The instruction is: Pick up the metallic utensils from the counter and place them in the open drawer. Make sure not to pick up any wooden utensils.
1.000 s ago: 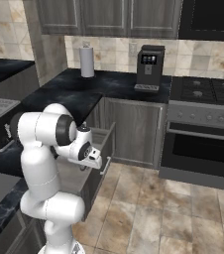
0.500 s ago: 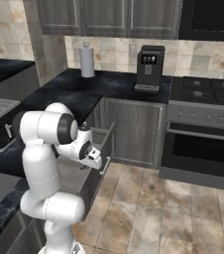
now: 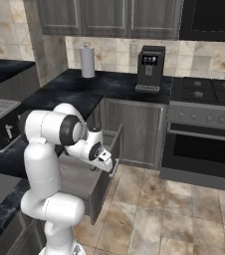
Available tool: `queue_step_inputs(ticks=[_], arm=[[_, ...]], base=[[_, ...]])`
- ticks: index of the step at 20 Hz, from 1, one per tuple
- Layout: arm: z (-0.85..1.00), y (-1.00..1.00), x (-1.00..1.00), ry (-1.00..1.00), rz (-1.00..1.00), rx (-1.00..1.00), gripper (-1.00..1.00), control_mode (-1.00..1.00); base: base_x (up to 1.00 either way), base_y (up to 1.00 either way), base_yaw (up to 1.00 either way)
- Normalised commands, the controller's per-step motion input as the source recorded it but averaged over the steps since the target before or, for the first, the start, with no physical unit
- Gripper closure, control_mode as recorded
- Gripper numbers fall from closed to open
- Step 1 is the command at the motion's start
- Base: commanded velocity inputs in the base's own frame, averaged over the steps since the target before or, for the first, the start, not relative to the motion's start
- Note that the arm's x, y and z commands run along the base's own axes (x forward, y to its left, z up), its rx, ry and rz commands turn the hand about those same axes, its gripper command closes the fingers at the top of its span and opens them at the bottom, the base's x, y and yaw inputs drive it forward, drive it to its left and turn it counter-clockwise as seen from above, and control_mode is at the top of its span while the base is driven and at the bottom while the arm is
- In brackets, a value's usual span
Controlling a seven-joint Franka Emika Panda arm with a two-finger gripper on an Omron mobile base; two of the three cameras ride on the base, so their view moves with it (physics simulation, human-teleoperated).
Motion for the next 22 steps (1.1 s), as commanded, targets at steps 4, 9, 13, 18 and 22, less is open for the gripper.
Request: queue_step_inputs(ticks=[4,9,13,18,22], arm=[[-0.67,-0.82,0.00,0.00,0.00,-0.07,1.00,-1.00],[-0.66,-0.96,0.00,0.00,0.01,-0.10,1.00,-1.00],[-0.67,-0.98,0.00,0.00,0.01,-0.11,1.00,-1.00],[-0.68,-0.95,0.00,-0.01,0.01,-0.09,1.00,-1.00],[-0.57,-0.84,0.00,-0.01,0.01,-0.06,1.00,-1.00]], base=[[0.00,0.00,0.00],[0.00,0.00,0.00],[0.00,0.00,0.00],[0.00,0.00,0.00],[0.00,0.00,0.00]])
